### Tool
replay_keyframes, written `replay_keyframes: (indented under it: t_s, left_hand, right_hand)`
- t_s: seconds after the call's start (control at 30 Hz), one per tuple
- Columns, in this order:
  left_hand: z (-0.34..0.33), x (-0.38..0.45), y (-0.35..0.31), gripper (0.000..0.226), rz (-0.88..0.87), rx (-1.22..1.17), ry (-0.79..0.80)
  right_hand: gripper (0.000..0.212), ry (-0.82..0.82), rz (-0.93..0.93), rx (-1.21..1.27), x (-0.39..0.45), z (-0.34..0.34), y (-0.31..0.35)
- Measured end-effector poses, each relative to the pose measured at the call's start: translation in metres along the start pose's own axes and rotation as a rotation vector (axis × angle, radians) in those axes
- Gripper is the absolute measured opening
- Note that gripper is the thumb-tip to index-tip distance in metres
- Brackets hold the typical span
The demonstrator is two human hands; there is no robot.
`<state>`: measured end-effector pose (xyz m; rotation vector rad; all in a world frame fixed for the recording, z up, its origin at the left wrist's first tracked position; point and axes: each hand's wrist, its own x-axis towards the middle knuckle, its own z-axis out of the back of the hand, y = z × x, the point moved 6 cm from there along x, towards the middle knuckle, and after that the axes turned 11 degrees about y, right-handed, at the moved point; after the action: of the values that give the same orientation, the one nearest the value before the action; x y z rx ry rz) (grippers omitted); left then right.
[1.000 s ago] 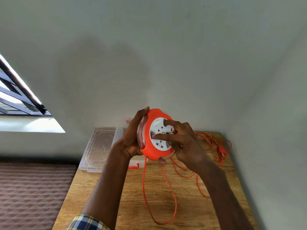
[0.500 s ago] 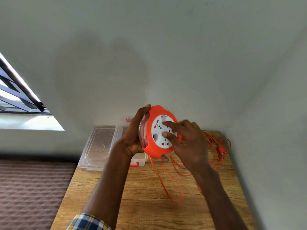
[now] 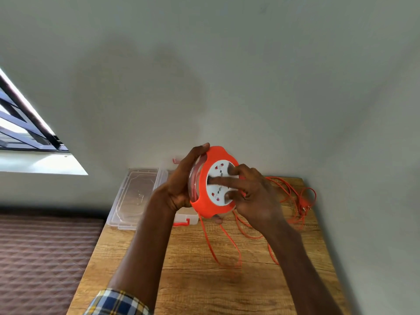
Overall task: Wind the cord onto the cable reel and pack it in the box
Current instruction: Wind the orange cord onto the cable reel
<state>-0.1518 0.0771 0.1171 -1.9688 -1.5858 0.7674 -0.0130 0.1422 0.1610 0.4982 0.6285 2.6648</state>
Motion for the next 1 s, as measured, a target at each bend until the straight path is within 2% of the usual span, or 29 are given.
replay_keyframes:
  t_s: [0.07, 0.13, 0.27, 0.4, 0.5, 0.63, 0.83, 0.9, 1.0]
  left_hand:
    - [-0.003, 0.001, 0.000, 0.063, -0.006, 0.014, -0.010]
    - [-0.005, 0.002, 0.002, 0.063, -0.006, 0.010, -0.035]
    - [-0.005, 0.002, 0.004, 0.063, -0.011, 0.006, -0.054]
    - [-0.004, 0.000, 0.000, 0.067, -0.007, -0.031, 0.006]
    - [-0.005, 0.001, 0.002, 0.066, 0.007, -0.026, 0.051]
    - [-0.003, 0.002, 0.003, 0.067, -0.003, -0.041, 0.085]
    - [-0.003, 0.002, 0.002, 0.065, -0.002, -0.047, 0.079]
    - [-0.002, 0.002, 0.001, 0.062, -0.008, -0.021, 0.054]
    - [-0.006, 0.005, 0.004, 0.059, 0.011, 0.021, 0.025]
  right_hand:
    - [0.038, -0.077, -0.165, 0.143, -0.001, -0.001, -0.007]
    - [0.026, -0.208, -0.242, 0.250, -0.004, 0.001, -0.012]
    - [0.030, -0.257, -0.122, 0.151, -0.006, 0.011, -0.016]
    - [0.050, -0.078, 0.152, 0.052, -0.006, 0.011, -0.006]
    - [0.068, 0.009, 0.216, 0.061, -0.005, 0.008, -0.004]
    - [0.061, 0.038, 0.245, 0.086, -0.005, 0.006, -0.002]
    - [0.058, -0.041, 0.154, -0.056, -0.006, 0.000, -0.002]
    - [0.047, -0.078, 0.032, -0.006, -0.008, -0.002, -0.002]
    - [0.025, -0.227, -0.200, 0.154, -0.008, 0.003, -0.008]
